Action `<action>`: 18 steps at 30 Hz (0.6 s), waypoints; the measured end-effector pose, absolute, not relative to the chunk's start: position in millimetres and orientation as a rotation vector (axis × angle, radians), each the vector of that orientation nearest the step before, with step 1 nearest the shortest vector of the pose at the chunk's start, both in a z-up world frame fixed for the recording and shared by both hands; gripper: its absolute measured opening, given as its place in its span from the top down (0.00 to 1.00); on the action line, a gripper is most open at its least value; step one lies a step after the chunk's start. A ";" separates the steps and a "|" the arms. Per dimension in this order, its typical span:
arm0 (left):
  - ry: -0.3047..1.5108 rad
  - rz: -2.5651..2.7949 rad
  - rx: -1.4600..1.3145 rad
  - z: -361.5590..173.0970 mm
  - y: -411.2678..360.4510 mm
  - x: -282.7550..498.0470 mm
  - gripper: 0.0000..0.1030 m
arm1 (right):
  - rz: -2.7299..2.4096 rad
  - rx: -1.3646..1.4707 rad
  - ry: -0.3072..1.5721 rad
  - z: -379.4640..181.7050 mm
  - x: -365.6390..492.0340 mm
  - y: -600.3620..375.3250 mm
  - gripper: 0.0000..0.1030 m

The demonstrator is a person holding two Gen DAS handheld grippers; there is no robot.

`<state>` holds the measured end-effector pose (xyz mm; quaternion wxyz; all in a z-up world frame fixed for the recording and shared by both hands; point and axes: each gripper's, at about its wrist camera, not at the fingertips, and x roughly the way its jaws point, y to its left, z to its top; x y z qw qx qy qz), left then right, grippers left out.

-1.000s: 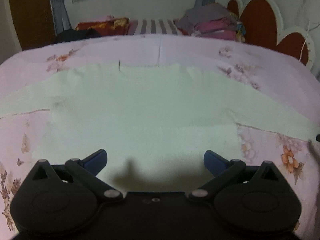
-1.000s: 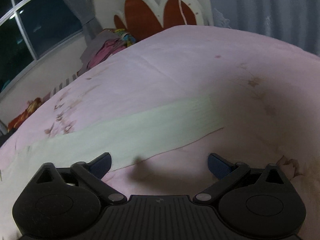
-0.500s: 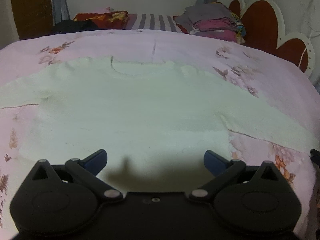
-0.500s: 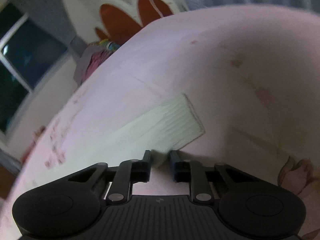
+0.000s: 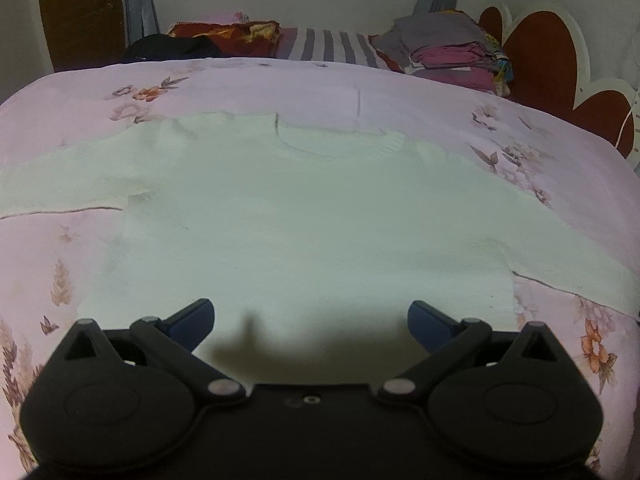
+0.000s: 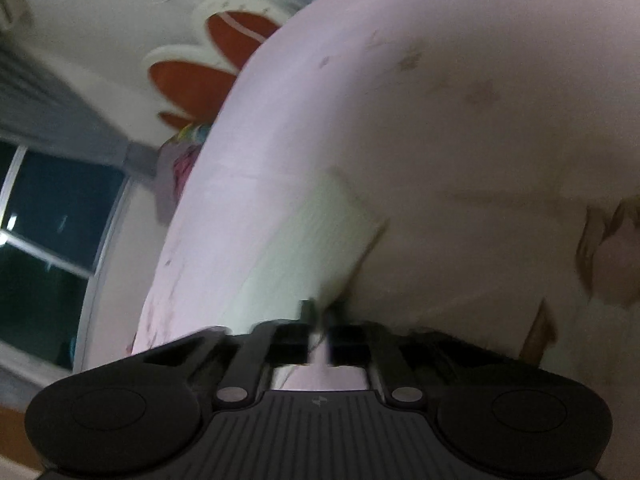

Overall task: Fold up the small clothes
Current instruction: 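Close the right gripper on the sweater sleeve cuff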

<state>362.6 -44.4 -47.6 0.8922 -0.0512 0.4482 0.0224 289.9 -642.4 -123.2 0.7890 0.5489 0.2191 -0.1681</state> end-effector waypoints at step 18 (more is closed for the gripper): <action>0.949 0.134 -0.054 -70.9 85.9 352.8 0.00 | -0.392 0.762 0.535 -71.8 302.3 -566.7 0.99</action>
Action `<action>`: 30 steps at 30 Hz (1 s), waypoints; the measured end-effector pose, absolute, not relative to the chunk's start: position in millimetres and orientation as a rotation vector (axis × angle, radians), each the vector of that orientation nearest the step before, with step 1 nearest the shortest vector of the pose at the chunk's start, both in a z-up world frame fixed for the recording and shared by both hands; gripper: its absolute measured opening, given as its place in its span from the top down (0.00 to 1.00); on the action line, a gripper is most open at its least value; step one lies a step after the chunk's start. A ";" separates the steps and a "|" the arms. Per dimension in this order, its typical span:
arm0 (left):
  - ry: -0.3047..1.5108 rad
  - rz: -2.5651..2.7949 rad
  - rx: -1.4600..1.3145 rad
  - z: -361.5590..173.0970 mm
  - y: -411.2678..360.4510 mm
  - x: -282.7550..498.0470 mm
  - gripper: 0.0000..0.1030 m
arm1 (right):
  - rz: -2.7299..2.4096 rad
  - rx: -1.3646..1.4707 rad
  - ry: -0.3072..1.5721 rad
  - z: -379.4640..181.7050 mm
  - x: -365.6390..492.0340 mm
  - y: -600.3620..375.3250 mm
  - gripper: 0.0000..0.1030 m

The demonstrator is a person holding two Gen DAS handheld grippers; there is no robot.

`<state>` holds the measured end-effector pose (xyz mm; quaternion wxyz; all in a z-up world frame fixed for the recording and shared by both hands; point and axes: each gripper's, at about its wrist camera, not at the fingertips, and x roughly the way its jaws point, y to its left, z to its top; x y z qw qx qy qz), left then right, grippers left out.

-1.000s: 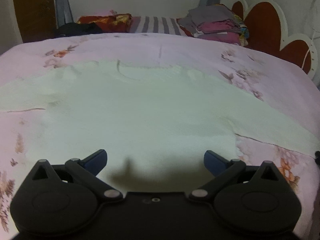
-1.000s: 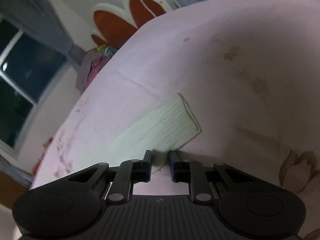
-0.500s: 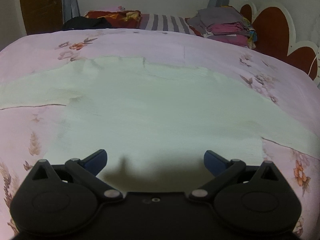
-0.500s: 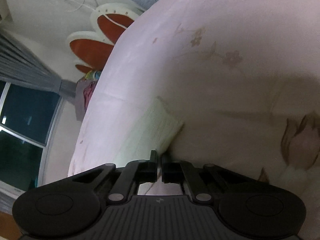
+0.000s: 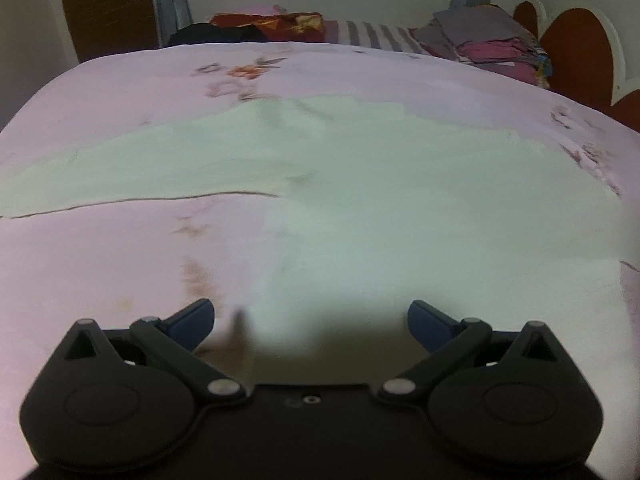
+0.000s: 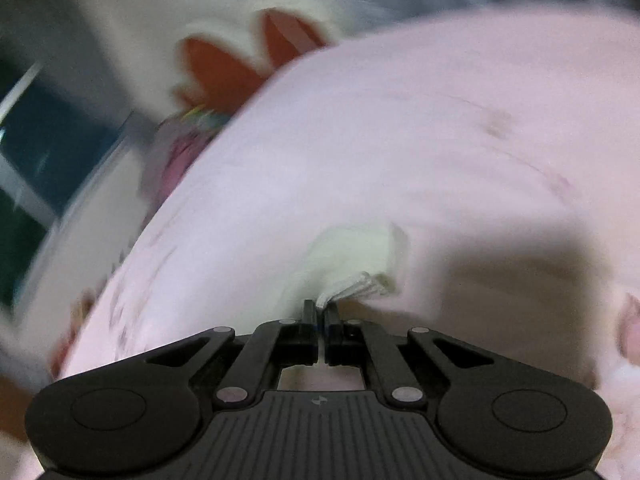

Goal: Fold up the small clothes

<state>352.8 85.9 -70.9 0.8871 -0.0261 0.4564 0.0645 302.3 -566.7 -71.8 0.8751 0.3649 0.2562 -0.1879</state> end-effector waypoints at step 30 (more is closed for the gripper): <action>0.918 0.110 -0.197 -74.1 173.6 354.3 0.02 | 0.312 0.087 0.715 -85.4 429.2 -102.5 0.36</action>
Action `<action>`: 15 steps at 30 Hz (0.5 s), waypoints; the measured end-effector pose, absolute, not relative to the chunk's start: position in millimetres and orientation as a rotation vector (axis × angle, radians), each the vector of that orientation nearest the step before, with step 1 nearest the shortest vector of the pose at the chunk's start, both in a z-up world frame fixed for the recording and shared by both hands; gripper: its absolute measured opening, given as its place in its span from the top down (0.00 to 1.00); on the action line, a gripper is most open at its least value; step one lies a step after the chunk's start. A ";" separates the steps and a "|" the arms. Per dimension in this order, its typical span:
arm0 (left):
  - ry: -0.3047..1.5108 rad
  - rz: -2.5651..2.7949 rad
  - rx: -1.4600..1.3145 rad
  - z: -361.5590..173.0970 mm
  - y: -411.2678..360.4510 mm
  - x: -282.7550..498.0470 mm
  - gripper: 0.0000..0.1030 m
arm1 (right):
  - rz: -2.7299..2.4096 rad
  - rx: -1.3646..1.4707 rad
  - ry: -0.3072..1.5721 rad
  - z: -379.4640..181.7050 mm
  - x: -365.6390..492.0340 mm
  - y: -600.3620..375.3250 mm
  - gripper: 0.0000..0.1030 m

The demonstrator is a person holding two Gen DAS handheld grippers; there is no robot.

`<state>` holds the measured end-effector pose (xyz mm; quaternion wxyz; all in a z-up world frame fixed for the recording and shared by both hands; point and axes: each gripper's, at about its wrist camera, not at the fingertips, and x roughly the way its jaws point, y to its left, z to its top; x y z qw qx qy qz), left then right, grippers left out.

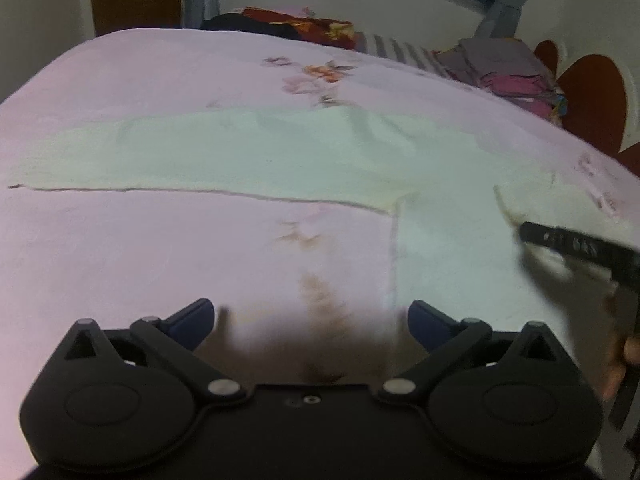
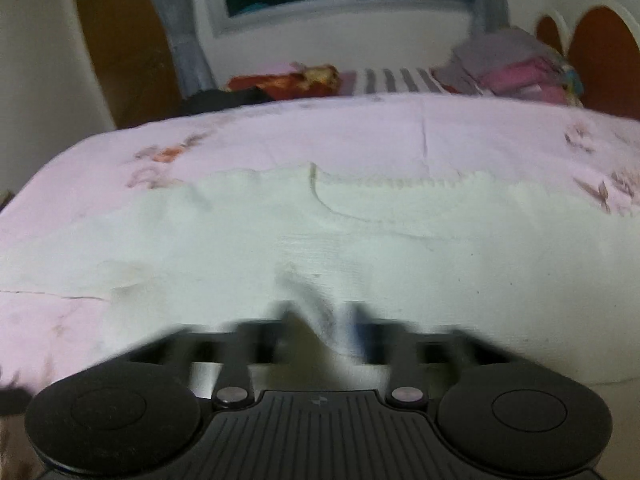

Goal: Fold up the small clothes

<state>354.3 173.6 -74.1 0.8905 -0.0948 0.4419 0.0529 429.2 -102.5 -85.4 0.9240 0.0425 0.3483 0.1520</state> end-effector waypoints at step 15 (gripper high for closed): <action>0.913 -0.230 -0.462 -106.7 61.5 465.7 0.62 | 0.079 0.337 0.709 -80.7 360.2 -262.6 0.68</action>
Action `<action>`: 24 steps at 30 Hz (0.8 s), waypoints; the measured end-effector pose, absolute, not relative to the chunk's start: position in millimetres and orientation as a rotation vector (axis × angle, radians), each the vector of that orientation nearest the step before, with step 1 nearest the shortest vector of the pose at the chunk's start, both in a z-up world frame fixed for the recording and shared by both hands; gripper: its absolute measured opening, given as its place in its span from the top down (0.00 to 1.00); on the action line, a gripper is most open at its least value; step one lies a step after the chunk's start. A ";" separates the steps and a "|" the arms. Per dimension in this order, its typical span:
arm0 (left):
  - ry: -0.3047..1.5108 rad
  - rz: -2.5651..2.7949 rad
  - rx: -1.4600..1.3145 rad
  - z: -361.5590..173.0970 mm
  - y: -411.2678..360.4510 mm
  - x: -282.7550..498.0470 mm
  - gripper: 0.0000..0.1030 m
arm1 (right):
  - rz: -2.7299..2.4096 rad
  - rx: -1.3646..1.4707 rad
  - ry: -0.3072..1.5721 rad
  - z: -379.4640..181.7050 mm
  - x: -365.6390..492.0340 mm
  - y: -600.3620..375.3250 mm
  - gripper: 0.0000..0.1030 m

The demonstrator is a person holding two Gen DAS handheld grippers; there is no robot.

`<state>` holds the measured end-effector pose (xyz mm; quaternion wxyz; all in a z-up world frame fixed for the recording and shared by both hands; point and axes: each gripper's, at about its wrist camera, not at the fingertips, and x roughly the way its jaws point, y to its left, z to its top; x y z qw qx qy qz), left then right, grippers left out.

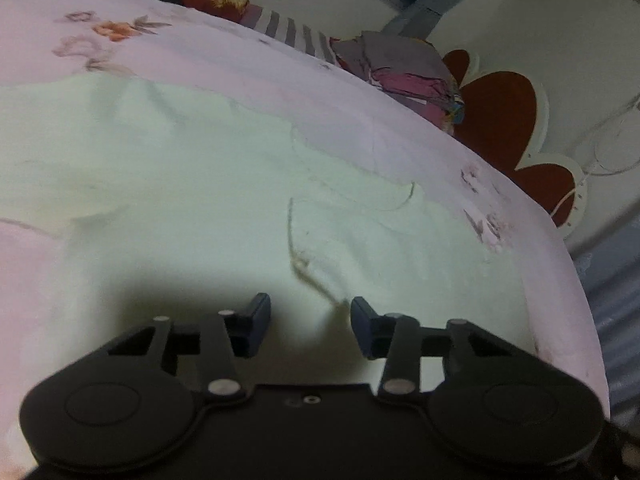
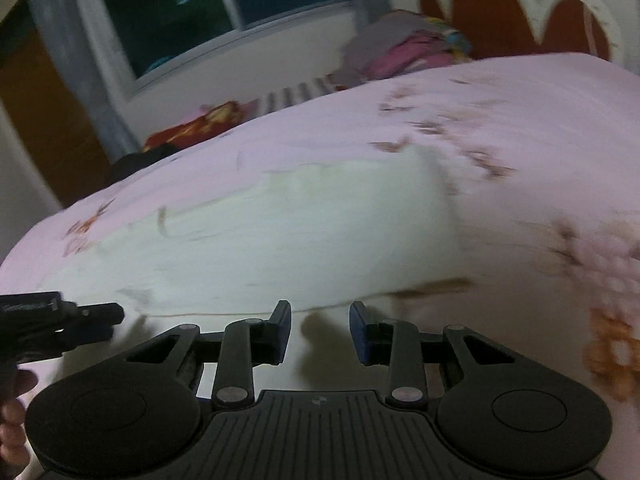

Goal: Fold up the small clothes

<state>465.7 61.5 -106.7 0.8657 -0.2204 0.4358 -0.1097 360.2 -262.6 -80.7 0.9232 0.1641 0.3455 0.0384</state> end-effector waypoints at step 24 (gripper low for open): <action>0.825 -0.165 -0.484 -106.6 148.5 465.1 0.97 | -0.043 0.360 0.742 -93.2 367.2 -294.1 0.70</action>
